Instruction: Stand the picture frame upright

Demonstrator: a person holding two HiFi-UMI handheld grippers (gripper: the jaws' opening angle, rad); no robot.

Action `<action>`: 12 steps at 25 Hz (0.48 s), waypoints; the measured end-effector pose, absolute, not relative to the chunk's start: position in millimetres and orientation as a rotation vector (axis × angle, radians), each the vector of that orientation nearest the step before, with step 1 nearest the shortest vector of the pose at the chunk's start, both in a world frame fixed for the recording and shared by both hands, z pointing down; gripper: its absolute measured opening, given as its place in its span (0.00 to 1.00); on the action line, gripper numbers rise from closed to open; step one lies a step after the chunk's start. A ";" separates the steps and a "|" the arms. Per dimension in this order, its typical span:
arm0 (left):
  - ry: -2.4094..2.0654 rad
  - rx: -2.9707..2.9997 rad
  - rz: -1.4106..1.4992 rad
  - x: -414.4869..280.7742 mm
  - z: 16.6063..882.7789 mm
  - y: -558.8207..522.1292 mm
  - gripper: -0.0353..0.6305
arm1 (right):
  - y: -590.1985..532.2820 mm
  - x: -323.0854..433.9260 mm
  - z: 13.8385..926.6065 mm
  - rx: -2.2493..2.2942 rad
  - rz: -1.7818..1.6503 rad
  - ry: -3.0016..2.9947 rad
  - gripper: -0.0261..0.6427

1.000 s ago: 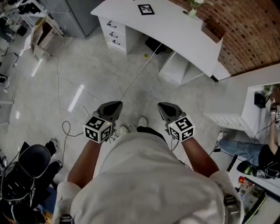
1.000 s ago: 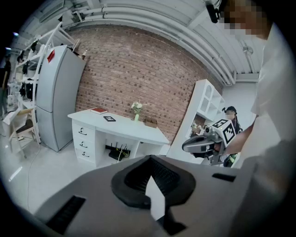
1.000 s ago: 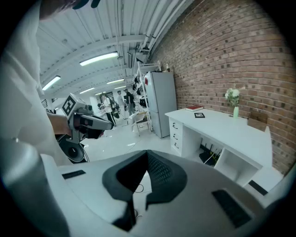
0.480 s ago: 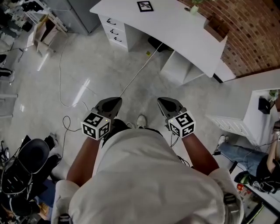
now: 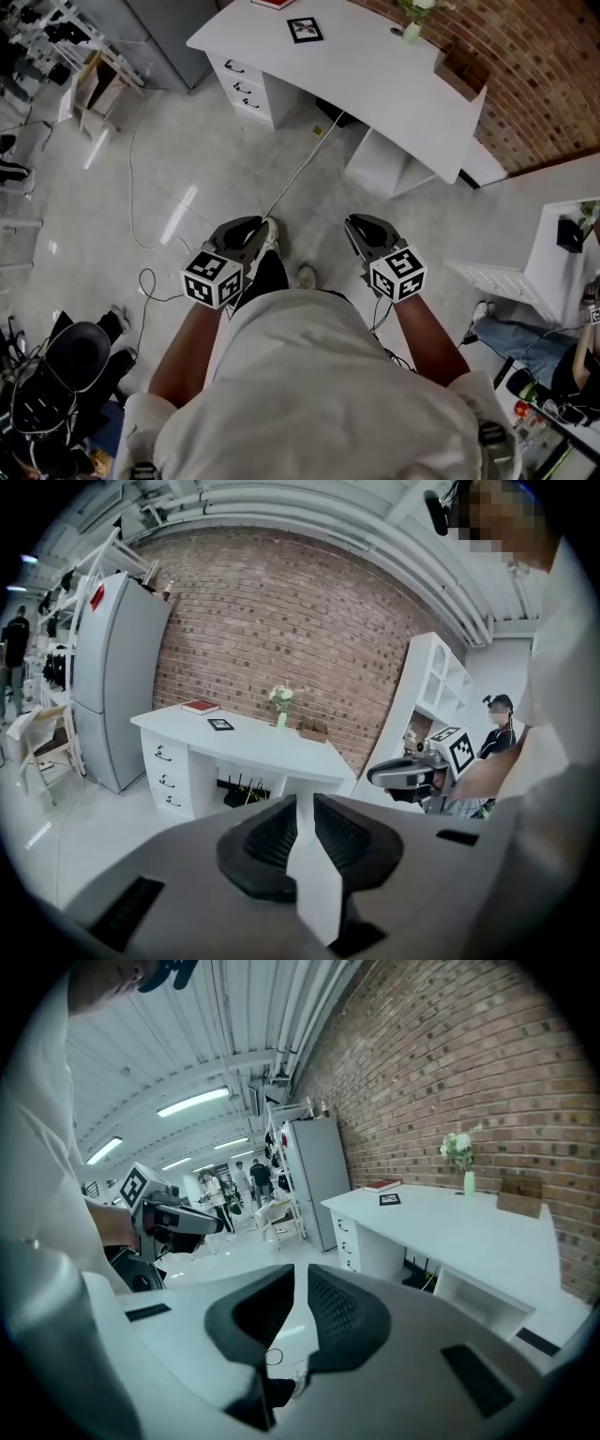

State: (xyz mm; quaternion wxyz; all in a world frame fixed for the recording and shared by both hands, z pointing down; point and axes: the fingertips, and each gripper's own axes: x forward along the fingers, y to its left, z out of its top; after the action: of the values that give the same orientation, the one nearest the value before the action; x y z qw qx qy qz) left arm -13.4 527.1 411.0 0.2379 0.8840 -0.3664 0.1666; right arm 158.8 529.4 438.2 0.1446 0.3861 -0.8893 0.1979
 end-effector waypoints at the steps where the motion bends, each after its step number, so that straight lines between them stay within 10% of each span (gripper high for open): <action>1: -1.007 2.424 0.452 -13.9 411.1 519.1 0.14 | 522.3 160.3 438.5 1.125 0.571 -2.558 0.08; 12: -0.937 2.489 0.463 -24.4 410.1 394.2 0.21 | 409.5 156.8 425.7 1.291 0.506 -2.481 0.20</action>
State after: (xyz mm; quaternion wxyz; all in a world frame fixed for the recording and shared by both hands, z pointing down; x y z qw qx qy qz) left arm -24.4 394.2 410.1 0.2194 0.8996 -0.3385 0.1672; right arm 156.8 409.5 425.7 0.1492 0.4491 -0.8632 0.1762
